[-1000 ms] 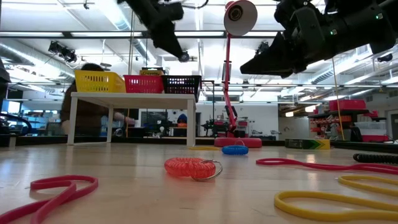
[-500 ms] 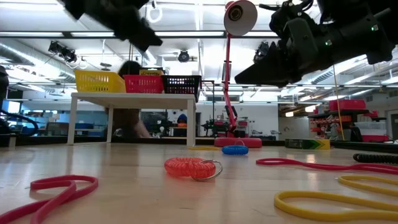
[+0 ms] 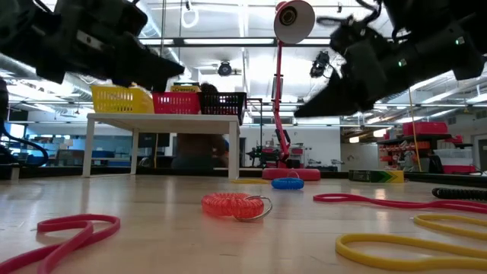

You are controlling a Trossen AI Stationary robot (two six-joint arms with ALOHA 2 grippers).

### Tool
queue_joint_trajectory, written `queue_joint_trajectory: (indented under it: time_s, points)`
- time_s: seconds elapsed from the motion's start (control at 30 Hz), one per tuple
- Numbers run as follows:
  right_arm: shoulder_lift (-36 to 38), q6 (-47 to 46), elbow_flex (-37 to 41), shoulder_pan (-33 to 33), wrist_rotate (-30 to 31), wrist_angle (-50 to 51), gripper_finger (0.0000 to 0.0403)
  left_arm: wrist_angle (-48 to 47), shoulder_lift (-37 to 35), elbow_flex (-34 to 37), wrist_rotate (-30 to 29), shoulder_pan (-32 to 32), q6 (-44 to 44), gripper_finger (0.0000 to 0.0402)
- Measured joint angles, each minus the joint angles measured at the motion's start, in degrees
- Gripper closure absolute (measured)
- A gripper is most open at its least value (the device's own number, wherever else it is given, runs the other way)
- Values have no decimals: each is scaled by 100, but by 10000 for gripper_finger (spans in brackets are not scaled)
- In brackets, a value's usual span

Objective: Pick & Place Office Desk Supplies
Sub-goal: Put the blue spring rubber band into the yellow bin on the shelf

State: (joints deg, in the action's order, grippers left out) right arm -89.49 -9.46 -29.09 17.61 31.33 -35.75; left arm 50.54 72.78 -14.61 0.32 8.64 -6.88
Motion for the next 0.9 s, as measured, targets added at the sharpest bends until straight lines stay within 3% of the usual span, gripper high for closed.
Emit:
queue_joint_trajectory:
  time_s: [0.13, 0.3, 0.47, 0.57, 0.73, 0.9]
  points:
    - [-2, -1009, -172, -2, 356, 1071, 379, 678, 708, -9, -382, 155, 93, 392]
    - [-284, -1660, -419, -23, 432, 1673, 330, 940, 1401, -243, -332, 152, 92, 392]
    - [-687, -1895, -562, -450, 132, 1667, 278, 931, 1842, -445, -332, 151, 110, 392]
    - [-883, -1922, -572, -772, -526, 1412, 266, 936, 1990, -532, -333, 151, 110, 392]
    - [-1160, -1874, -567, -1010, -810, 1177, 287, 929, 2060, -560, -333, 151, 112, 392]
    - [-1175, -1599, -566, -1008, -732, 1152, 375, 923, 2060, -562, -333, 151, 381, 392]
